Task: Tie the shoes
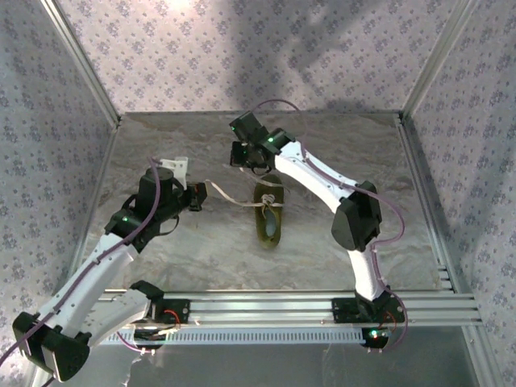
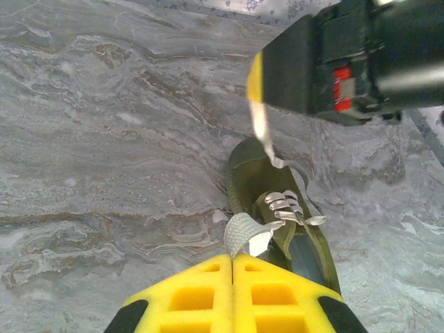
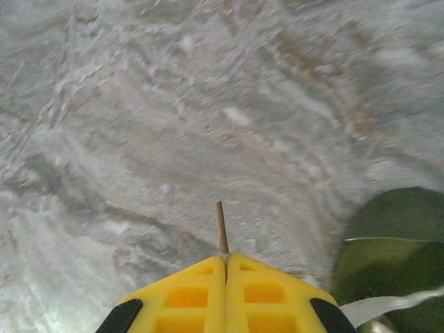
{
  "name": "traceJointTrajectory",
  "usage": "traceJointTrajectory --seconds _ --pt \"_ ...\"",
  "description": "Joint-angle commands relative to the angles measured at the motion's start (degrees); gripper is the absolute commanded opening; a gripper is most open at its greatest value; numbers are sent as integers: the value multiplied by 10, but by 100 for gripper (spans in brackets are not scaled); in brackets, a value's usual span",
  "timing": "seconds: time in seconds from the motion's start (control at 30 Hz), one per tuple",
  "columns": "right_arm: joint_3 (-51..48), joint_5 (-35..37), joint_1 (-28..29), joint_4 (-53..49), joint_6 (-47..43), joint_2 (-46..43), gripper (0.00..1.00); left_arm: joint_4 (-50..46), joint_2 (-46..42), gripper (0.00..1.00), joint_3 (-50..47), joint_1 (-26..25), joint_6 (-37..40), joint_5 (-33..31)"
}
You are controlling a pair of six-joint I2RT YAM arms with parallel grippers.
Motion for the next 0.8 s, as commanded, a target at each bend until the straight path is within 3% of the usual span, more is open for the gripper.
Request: traceJointTrajectory --seconds 0.0,0.3,0.4,0.47,0.6,0.77 --pt "21 -87 3 32 15 23 0 10 -14 0 -3 -6 -7 -12" --pt "15 -165 -6 36 27 67 0 8 -13 0 -6 -10 -8 -17" --pt "15 -181 -9 34 29 79 4 7 -11 0 -5 -13 -9 -17" --pt "12 -183 -12 33 28 79 11 8 -10 0 -4 -14 -10 -18" --pt "-30 -163 -27 47 24 41 40 8 -6 0 -3 -16 -13 -13" --pt "-166 -75 -59 102 3 -73 48 -1 16 0 13 -23 -17 -11"
